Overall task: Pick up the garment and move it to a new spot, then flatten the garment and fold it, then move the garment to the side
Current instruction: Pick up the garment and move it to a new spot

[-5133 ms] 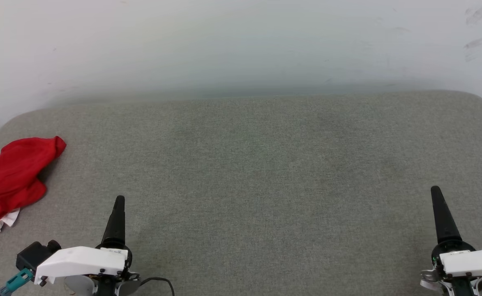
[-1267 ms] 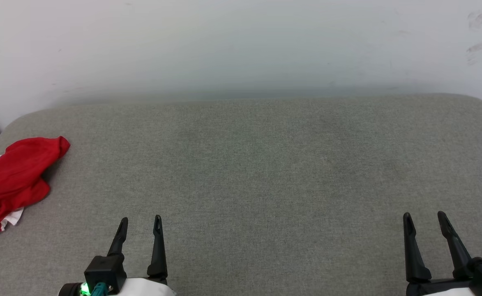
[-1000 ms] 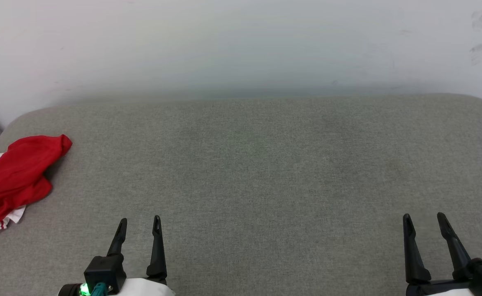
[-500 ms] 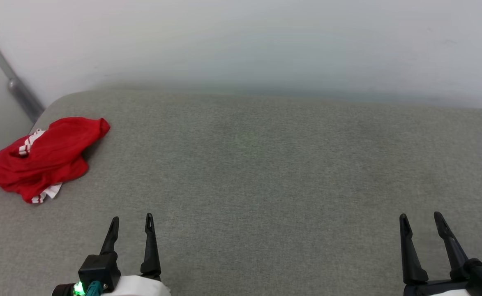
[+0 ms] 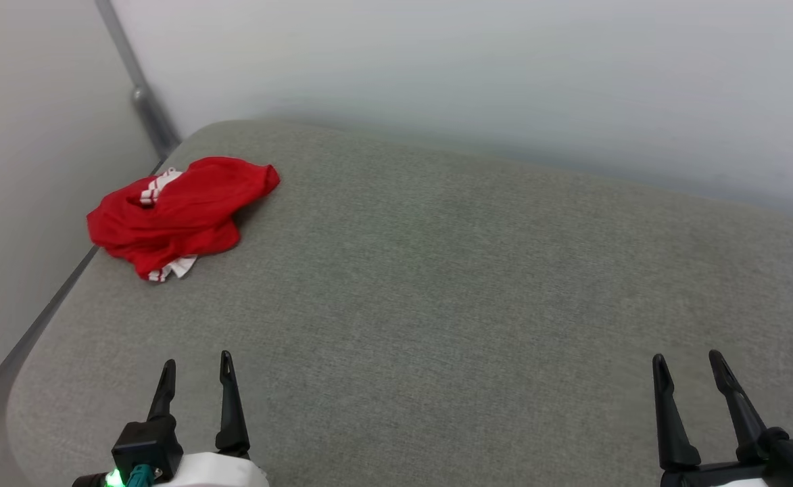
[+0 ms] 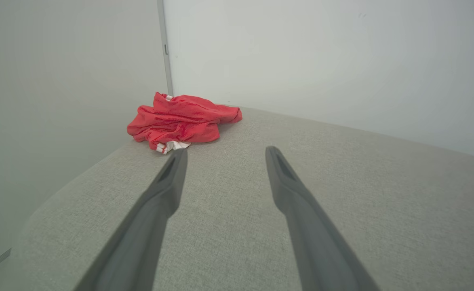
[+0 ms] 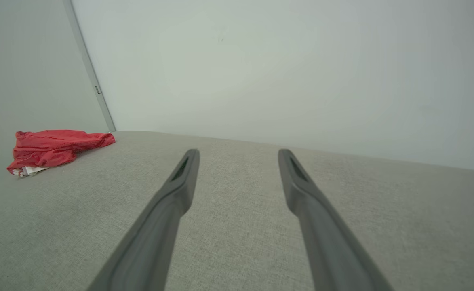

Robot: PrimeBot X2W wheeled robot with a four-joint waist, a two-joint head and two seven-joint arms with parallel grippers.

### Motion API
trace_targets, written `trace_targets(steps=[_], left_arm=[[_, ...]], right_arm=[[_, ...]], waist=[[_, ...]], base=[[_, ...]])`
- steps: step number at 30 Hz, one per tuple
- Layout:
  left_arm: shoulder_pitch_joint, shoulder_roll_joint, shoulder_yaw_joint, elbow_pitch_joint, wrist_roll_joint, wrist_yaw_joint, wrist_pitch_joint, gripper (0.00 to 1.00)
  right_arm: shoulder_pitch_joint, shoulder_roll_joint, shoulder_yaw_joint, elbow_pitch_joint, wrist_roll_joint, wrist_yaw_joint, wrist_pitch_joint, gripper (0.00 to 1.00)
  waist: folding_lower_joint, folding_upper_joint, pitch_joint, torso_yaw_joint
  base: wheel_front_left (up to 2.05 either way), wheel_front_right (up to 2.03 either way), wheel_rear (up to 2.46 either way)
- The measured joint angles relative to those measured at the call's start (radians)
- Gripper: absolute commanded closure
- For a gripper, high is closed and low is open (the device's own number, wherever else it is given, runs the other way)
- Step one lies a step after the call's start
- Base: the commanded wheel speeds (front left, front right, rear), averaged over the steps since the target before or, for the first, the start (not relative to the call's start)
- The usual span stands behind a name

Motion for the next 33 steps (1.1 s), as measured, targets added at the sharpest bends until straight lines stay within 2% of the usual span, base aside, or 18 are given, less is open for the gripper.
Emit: trace_targets(steps=[12,20,25,29,33], left_arm=[[0.004,0.0,0.018,-0.013,-0.01,0.018,0.0,0.0],[0.007,0.0,0.04,-0.01,-0.021,0.016,0.0,0.0],[-0.011,0.0,0.067,0.011,-0.009,-0.016,0.0,0.0],[-0.083,0.001,0.112,0.042,-0.007,-0.063,0.0,0.0],[-0.215,0.039,0.174,0.102,-0.019,-0.117,0.0,0.0]], right_arm=[[0.004,0.0,0.004,-0.001,-0.016,0.0,0.0,0.0],[0.003,0.0,0.005,-0.001,-0.023,0.0,0.0,0.0],[0.001,0.0,0.01,-0.003,-0.028,0.0,0.0,0.0],[-0.008,0.0,0.011,-0.009,-0.043,0.0,0.0,0.0],[-0.04,0.0,0.011,-0.024,-0.078,0.0,0.0,0.0]], waist=[[0.0,0.0,0.0,0.147],[0.0,0.0,0.005,0.184],[0.0,0.0,0.014,0.18],[0.0,0.0,0.036,0.171],[0.0,0.0,0.079,0.157]], base=[[0.0,0.0,0.0],[0.0,0.0,0.0],[0.0,0.0,0.0],[0.0,0.0,0.0],[0.0,0.0,0.0]])
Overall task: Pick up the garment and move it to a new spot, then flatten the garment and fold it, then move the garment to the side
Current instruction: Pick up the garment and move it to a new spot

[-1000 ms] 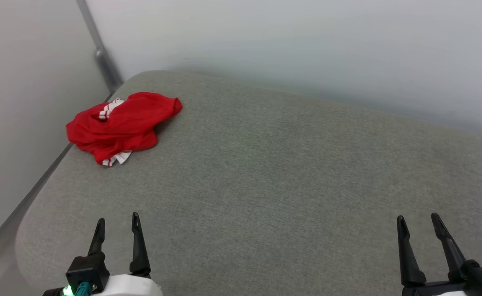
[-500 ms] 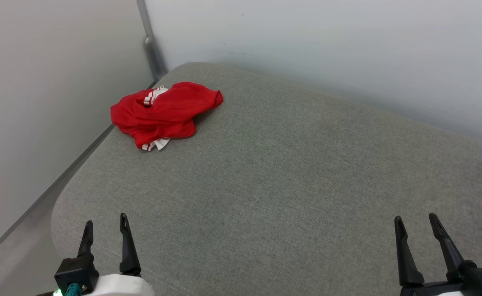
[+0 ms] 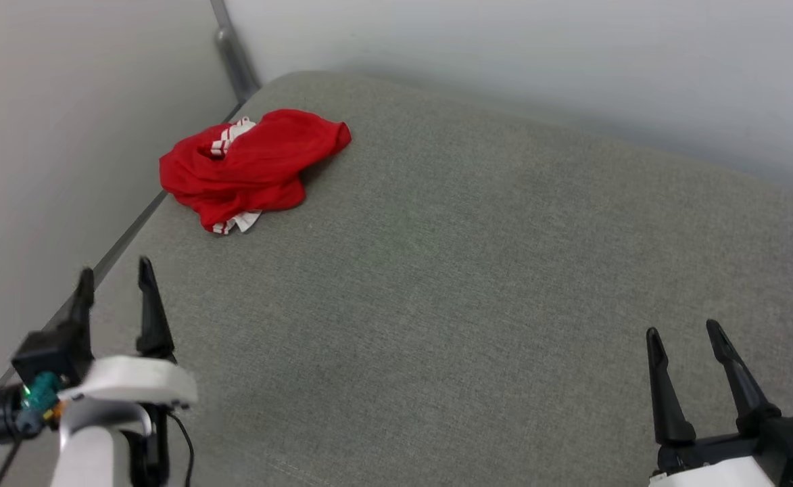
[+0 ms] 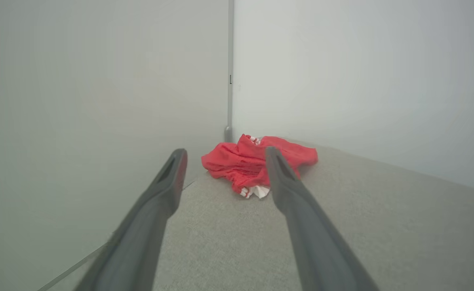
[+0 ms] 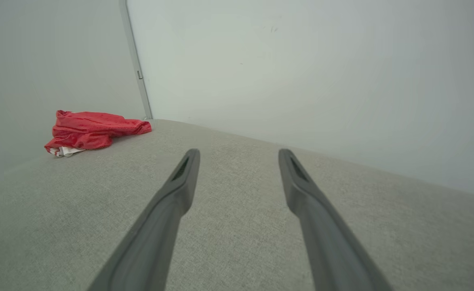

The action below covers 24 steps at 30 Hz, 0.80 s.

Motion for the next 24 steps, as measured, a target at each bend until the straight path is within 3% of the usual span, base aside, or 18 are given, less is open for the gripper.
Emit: trace_targets(steps=[4,13,20,24], left_arm=[[-0.161,0.053,0.067,0.071,-0.024,-0.037,0.0,0.0],[-0.489,0.231,0.156,0.224,-0.091,-0.098,0.0,0.0],[-0.729,0.359,0.125,0.382,-0.165,-0.115,0.027,0.0],[-0.812,0.435,0.047,0.452,-0.199,-0.118,0.101,0.0]], right_arm=[[-0.033,0.0,-0.009,-0.025,-0.035,0.0,0.0,0.0],[-0.12,0.0,-0.013,-0.095,-0.11,0.0,0.0,0.0],[-0.182,0.0,-0.011,-0.156,-0.155,0.0,0.0,0.0],[-0.216,0.0,-0.006,-0.192,-0.181,0.0,0.0,0.0]], waist=[[0.0001,0.0,0.057,-0.019],[0.0001,0.0,0.211,-0.076],[0.0002,0.0,0.332,-0.114],[0.0003,0.0,0.395,-0.134]], base=[[0.0,0.0,0.0],[0.0,0.0,0.0],[0.0,0.0,0.0],[0.0,0.0,0.0]])
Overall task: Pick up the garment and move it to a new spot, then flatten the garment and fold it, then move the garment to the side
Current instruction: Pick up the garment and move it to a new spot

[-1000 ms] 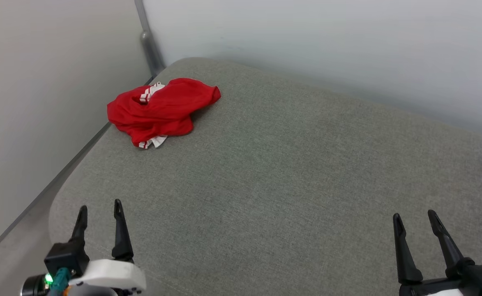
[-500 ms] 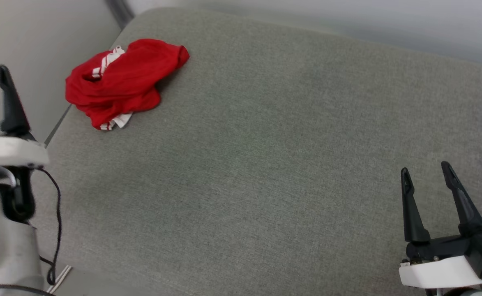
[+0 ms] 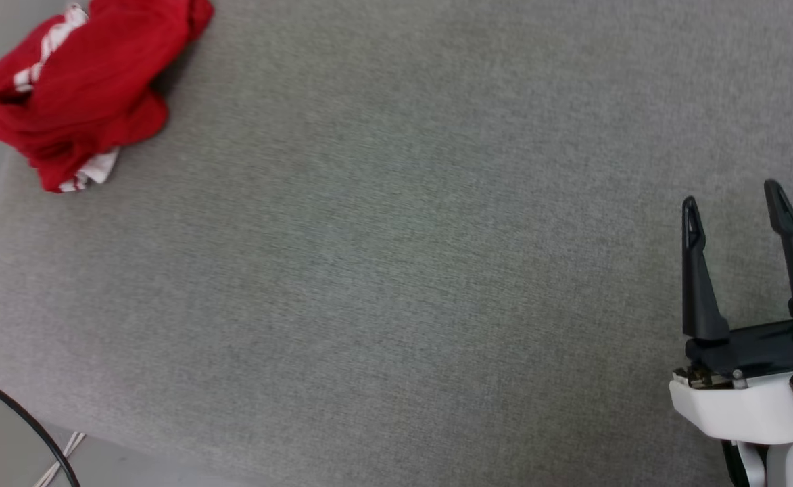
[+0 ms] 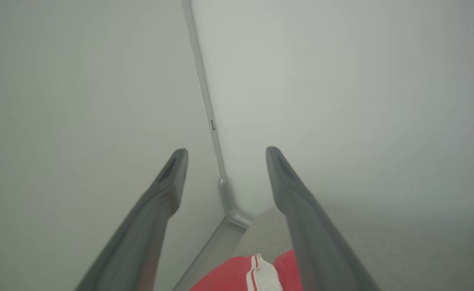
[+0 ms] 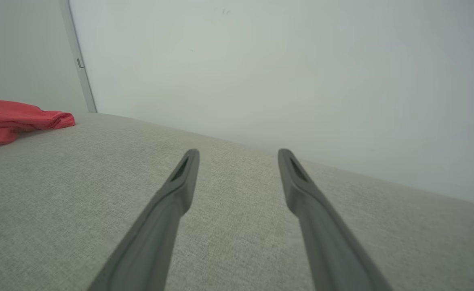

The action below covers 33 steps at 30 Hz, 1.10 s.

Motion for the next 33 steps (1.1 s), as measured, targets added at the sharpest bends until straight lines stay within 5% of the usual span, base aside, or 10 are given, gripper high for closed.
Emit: trace_targets(steps=[10,20,33], left_arm=[[-0.055,0.16,-0.266,0.06,-0.309,-0.001,0.371,0.0],[0.018,0.258,-0.417,0.034,-0.629,-0.001,0.704,0.0],[0.043,0.267,-0.498,0.085,-0.757,-0.001,0.782,0.0]], right_arm=[[-0.037,0.0,0.028,-0.072,-0.028,0.0,0.0,0.0],[-0.059,0.0,0.054,-0.095,-0.03,0.0,0.0,0.0],[-0.076,0.0,0.052,-0.103,-0.039,0.0,0.0,0.0]], waist=[[-0.0001,0.0,0.098,-0.047],[-0.0001,0.0,0.169,-0.08],[-0.0003,0.0,0.226,-0.112]], base=[[0.0,0.0,0.0],[0.0,0.0,0.0],[0.0,0.0,0.0]])
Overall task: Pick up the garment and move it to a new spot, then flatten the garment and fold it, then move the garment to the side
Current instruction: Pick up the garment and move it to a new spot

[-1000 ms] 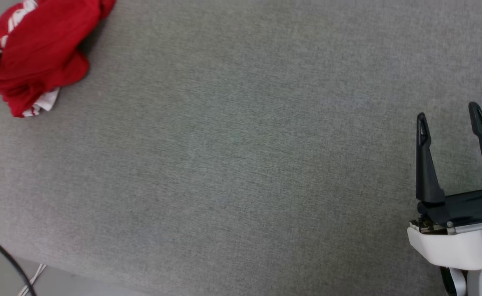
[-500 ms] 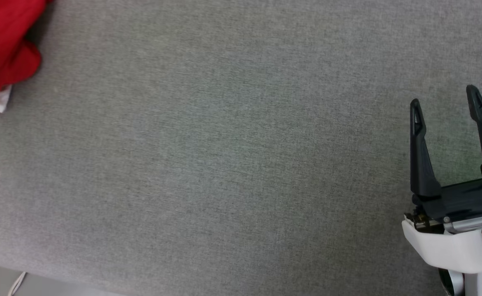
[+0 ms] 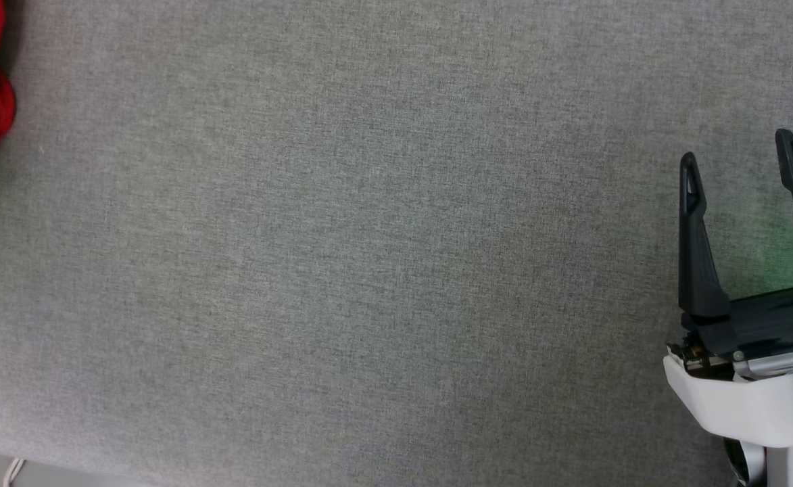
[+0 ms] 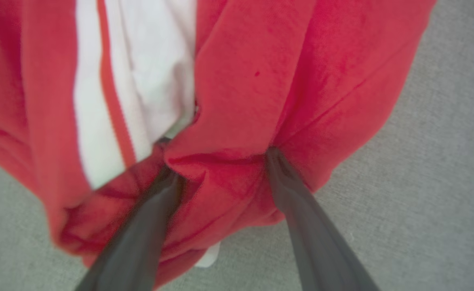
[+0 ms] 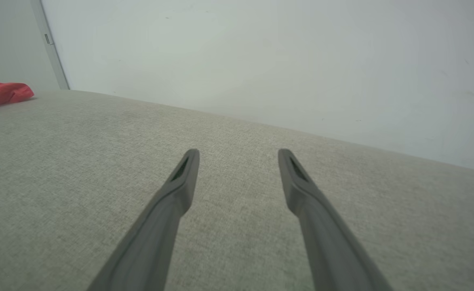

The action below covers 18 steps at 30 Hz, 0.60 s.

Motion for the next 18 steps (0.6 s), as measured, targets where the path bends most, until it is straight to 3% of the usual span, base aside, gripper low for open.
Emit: trace_targets(steps=[1,2,10,18], left_arm=[[-0.006,0.0,-0.009,0.003,0.0,0.0,0.0,0.54],[-0.011,0.0,-0.018,0.006,0.0,0.0,-0.005,1.0],[-0.027,0.004,-0.075,0.023,0.008,0.0,-0.066,1.0],[-0.075,0.101,-0.149,-0.079,0.057,0.0,-0.142,1.0]], right_arm=[[0.0,0.0,0.001,0.001,0.0,0.0,0.0,0.0],[0.0,0.0,0.002,0.001,0.0,0.0,0.0,0.0],[0.0,0.0,0.019,0.025,0.008,0.0,0.0,0.0],[0.0,0.0,0.044,0.057,0.058,0.0,0.0,0.0]], waist=[[0.0,0.0,0.0,0.0],[0.0,0.0,0.0,0.001],[0.0,0.0,-0.036,0.004],[0.0,0.0,-0.134,0.0]], base=[[0.0,0.0,0.0],[0.0,0.0,0.0],[0.0,0.0,0.0],[0.0,0.0,0.0]])
